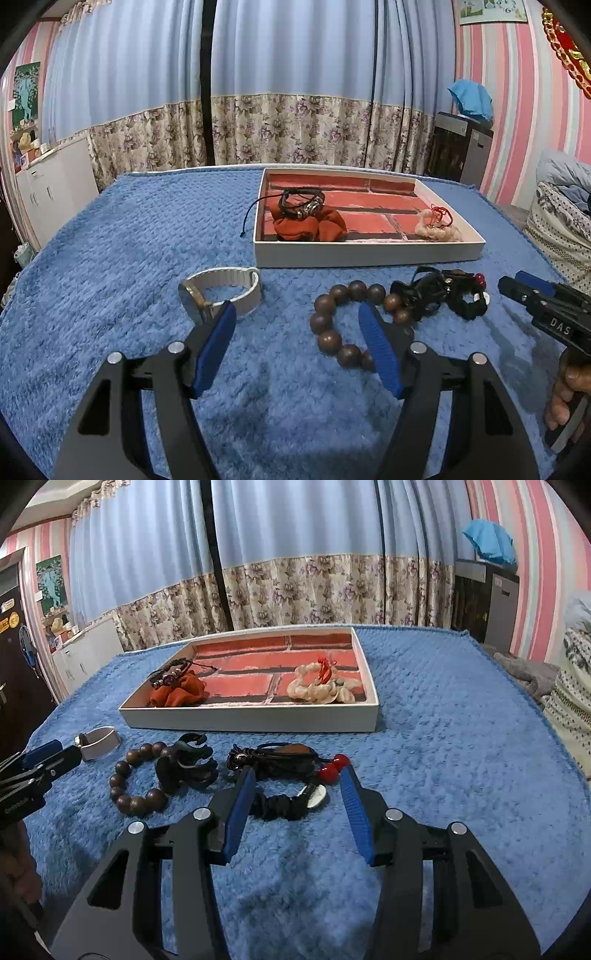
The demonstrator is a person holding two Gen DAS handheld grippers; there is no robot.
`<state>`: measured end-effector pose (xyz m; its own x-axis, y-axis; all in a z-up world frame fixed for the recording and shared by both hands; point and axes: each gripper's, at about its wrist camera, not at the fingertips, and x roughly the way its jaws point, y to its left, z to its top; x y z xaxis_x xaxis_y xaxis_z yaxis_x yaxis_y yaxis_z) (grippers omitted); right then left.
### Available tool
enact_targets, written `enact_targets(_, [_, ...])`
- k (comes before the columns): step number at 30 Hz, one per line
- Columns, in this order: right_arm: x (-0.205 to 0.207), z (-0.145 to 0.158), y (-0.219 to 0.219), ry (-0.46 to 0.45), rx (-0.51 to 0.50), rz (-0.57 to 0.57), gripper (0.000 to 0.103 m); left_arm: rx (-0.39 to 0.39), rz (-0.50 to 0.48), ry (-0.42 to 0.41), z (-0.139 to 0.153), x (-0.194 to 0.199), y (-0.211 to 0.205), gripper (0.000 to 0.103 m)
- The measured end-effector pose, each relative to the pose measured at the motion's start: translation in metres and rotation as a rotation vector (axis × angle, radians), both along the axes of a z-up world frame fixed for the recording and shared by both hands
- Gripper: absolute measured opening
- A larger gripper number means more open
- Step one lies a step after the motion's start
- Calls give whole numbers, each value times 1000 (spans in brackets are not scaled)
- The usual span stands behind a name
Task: Organize jewelry
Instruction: 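Pull both tools back from the tray toward the remaining jewelry, then grasp the wooden bead bracelet with the left tool while the right tool grasps the red-beaded black cord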
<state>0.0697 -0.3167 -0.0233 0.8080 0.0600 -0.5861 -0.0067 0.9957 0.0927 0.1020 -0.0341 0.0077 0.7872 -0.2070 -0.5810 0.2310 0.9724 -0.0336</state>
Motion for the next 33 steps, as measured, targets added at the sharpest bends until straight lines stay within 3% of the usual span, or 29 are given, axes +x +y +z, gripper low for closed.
enact_targets(8, [24, -5, 8, 20, -7, 9, 48, -4, 10, 33, -10, 22, 7, 68])
enact_targets(15, [43, -11, 11, 45, -12, 0, 48, 16, -47, 62, -18, 29, -13, 68])
enact_targets(22, [55, -15, 12, 70, -15, -5, 48, 36, -58, 135, -32, 45, -22, 67])
enact_targets(26, [61, -19, 12, 98, -16, -1, 48, 49, -78, 188, -40, 53, -27, 50])
enact_targets(28, [63, -22, 13, 112, -15, 3, 43, 46, -88, 216, -44, 58, -28, 43])
enact_targets(33, [67, -25, 14, 125, -13, 8, 31, 34, -89, 234, -46, 62, -27, 40])
